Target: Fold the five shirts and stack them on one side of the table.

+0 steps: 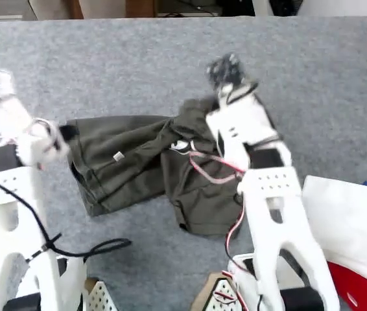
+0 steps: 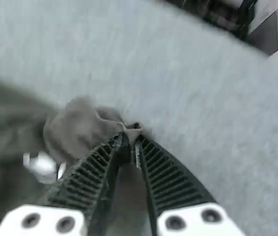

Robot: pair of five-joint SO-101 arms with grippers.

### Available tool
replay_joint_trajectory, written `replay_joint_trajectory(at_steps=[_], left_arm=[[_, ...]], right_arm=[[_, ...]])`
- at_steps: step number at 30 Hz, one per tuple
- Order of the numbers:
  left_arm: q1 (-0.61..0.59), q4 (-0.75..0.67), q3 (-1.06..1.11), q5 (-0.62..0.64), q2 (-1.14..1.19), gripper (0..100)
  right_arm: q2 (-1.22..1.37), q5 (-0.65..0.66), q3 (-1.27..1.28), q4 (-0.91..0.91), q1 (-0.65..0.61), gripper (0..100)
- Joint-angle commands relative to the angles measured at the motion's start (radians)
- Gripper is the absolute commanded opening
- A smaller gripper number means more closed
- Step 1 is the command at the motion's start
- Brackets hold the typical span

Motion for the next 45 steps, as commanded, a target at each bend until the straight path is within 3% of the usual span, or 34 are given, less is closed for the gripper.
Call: replay_joint_trajectory(at_steps=[1,4,9,14,20,27,32,39,45], left_arm=[[-0.026,-0.021,-0.117,0.049,0.050,30],[-0.020,-0.006,-0.157,0.106,0.160,29],[0.064,0.203,-0.287,0.124,0.404,24],[0.189,0.416,-0.400,0.183,0.668,23],[0.212,0.577,-0.565,0.252,0.802,23],[0.216,0.571,-0.578,0.265,0.877,23],[0.209,0.423,-0.542,0.265,0.983,23],[0.215,0.387,-0.578,0.318,1.015,22],[0.216,0.381,-0.583,0.316,1.013,6]], right_arm=[[-0.085,0.032,0.136,-0.092,-0.015,0.4],[-0.088,0.031,0.246,-0.216,-0.015,0.4],[-0.088,0.037,0.380,-0.348,-0.013,0.4],[-0.088,0.037,0.404,-0.373,-0.013,0.4],[-0.087,0.037,0.406,-0.376,-0.018,0.4],[-0.087,0.034,0.406,-0.376,-0.018,0.4],[-0.087,0.032,0.406,-0.376,-0.018,0.4],[-0.087,0.032,0.406,-0.376,-0.018,0.4],[-0.085,0.032,0.406,-0.376,-0.018,0.4]])
